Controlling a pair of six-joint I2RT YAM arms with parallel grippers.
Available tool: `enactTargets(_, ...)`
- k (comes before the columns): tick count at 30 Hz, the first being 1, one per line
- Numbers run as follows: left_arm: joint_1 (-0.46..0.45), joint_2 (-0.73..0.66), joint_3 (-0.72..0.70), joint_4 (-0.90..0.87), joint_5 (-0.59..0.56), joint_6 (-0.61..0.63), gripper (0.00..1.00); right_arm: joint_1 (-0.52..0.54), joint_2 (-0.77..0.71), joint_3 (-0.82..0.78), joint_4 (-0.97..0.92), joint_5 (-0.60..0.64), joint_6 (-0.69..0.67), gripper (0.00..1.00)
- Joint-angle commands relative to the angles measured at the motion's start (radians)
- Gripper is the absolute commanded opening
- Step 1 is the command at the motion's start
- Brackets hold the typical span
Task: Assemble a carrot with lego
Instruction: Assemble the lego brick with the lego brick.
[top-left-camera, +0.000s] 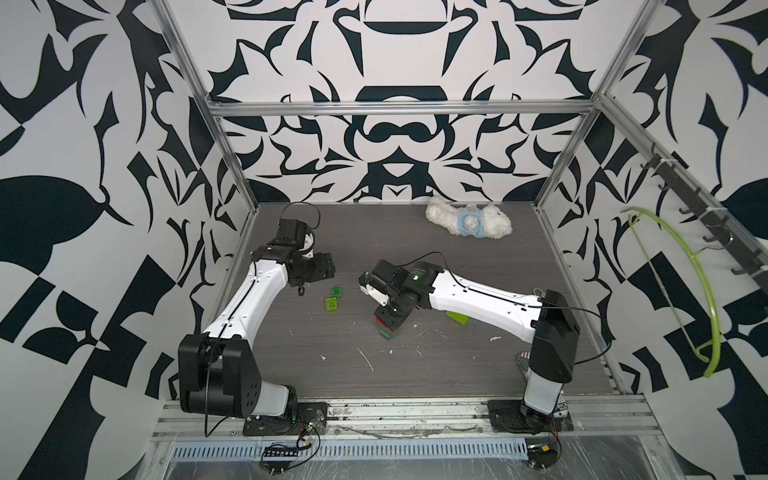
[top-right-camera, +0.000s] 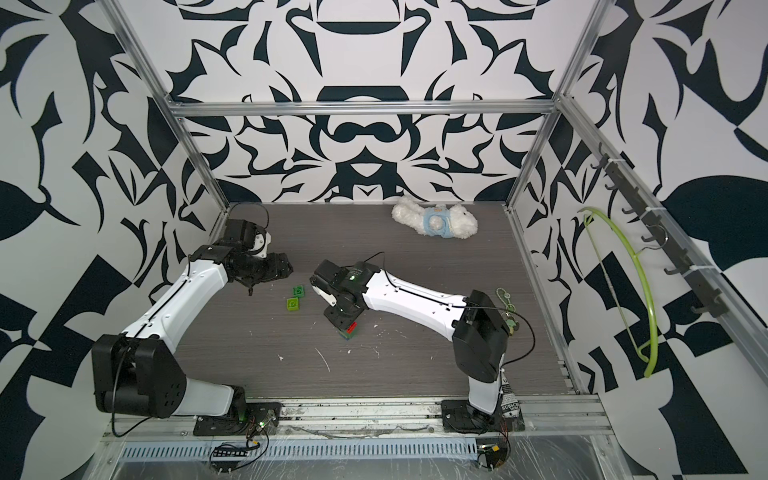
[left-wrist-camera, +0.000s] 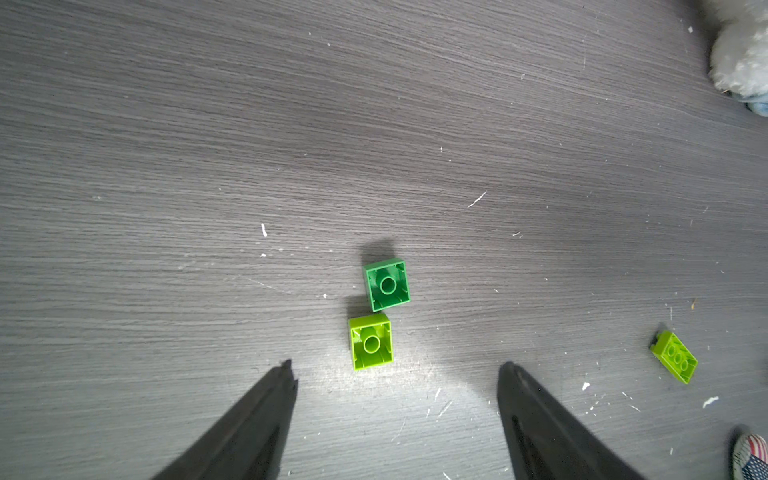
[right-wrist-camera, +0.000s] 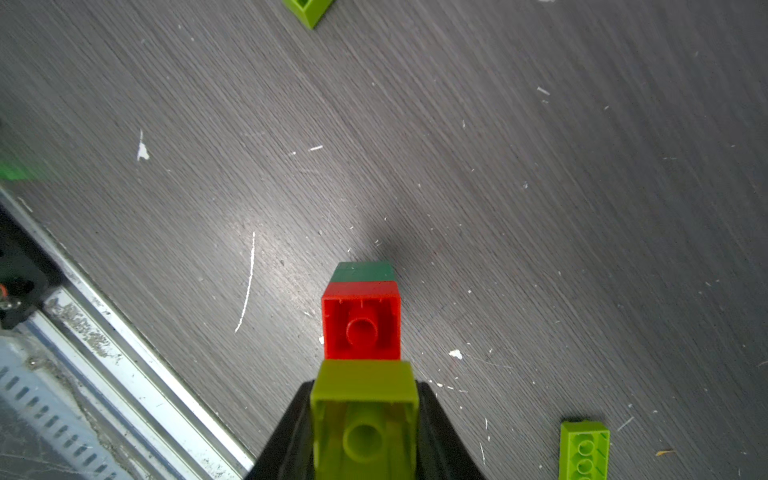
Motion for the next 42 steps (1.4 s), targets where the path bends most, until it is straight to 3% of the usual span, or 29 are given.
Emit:
enactTargets(1,0.004,-0.021,-0.019,0.001,0.019,-0.002,0.84,0.014,-0.043,0.003,0.016,0.019,0.057,0.32)
enactTargets(11,0.003,-0.019,-0.02,0.0,0.027,-0.005,0.84,0.017,-0.002,-0.006,0.017,0.029,0.121,0.32)
enactTargets(42,0.002,-0.025,-0.021,0.001,0.032,-0.005,0.84,0.017,0.053,-0.019,-0.001,0.024,0.086,0.31)
